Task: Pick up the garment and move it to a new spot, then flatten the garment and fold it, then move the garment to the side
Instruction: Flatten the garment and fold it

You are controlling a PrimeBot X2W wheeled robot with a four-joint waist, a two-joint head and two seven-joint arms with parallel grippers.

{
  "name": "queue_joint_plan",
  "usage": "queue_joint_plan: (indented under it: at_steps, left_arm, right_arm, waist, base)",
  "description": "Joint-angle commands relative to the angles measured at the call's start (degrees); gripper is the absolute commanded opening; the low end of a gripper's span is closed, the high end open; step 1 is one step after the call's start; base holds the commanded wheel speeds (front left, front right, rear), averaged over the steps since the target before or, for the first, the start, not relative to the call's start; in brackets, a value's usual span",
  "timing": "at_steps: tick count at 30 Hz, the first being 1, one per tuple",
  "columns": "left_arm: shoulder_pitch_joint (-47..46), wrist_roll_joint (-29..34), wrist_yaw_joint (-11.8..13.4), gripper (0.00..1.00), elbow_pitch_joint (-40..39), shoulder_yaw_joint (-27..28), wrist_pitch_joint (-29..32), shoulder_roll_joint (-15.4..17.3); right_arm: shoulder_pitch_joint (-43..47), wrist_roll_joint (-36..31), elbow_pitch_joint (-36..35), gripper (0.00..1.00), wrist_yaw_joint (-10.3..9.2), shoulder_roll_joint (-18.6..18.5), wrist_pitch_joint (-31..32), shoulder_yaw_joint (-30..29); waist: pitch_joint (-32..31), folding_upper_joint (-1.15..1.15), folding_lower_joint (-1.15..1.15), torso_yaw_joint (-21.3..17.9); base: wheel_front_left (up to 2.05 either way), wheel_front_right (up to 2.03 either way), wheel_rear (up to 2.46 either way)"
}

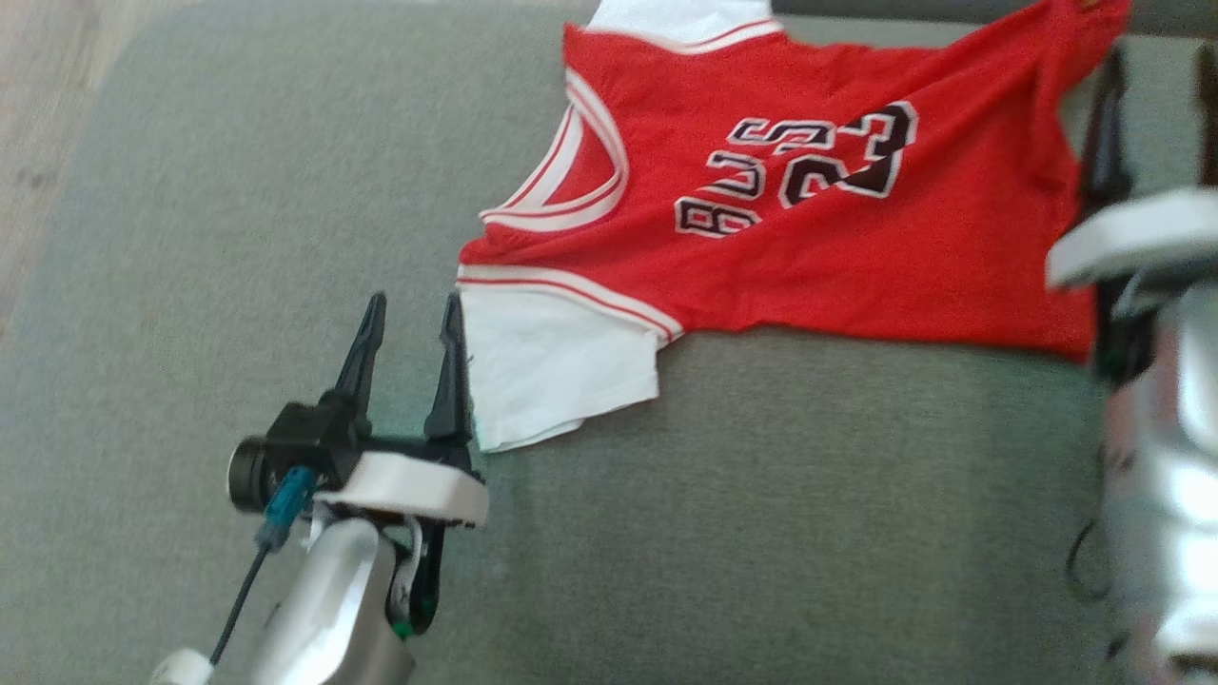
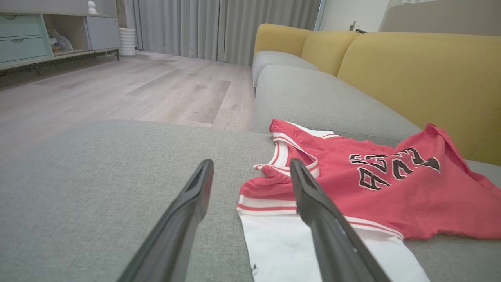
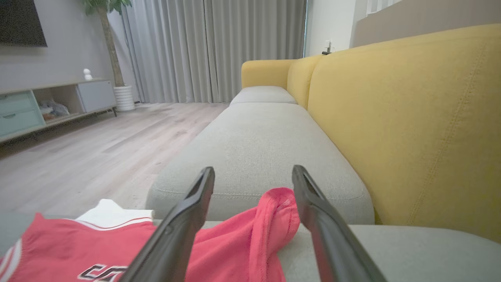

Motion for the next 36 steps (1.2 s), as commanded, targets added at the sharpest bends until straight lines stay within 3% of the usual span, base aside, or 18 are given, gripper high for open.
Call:
queue_joint_plan:
  at_steps: [1, 6, 14, 28, 36]
  left_arm:
    - [0.25, 0.22, -0.19, 1.00, -1.39, 2.54, -0.53, 0.94]
    - [3.21, -1.17, -0.89, 1.00, -0.54, 4.23, -0.53, 0.89]
    - [6.12, -0.71, -1.08, 1.00, 0.51, 5.87, -0.53, 1.13]
    - [4.88, -1.02, -2.10, 1.00, 7.28, 4.53, 2.53, 1.30]
    - [3.18, -1.03, -0.97, 1.00, 12.84, 3.80, 6.73, 1.74]
  right_arm:
    - [2.59, 1.69, -4.51, 1.00, -0.10, 1.66, -0.59, 1.93]
    - [15.89, 8.08, -12.52, 1.00, -0.10, 4.74, -0.47, 4.36]
    - [29.97, 15.19, -18.29, 1.00, -0.10, 5.10, -0.53, 10.27]
    - [31.30, 16.37, -22.08, 1.00, -0.10, 5.12, -0.61, 11.15]
    - [31.05, 16.26, -22.33, 1.00, -0.10, 5.12, -0.62, 11.77]
  waist:
    - [-2.91, 0.00, 0.01, -2.62]
    - [-5.68, 0.00, 0.01, -4.70]
    - [-7.55, 0.00, 0.01, -7.29]
    - [-6.55, 0.00, 0.01, -9.04]
    - [-5.44, 0.00, 0.01, -9.49]
  base:
    - [0.00, 0.00, 0.00]
    - [0.00, 0.00, 0.00]
    - [0.00, 0.00, 0.00]
    - [0.00, 0.00, 0.00]
    - [0.00, 0.00, 0.00]
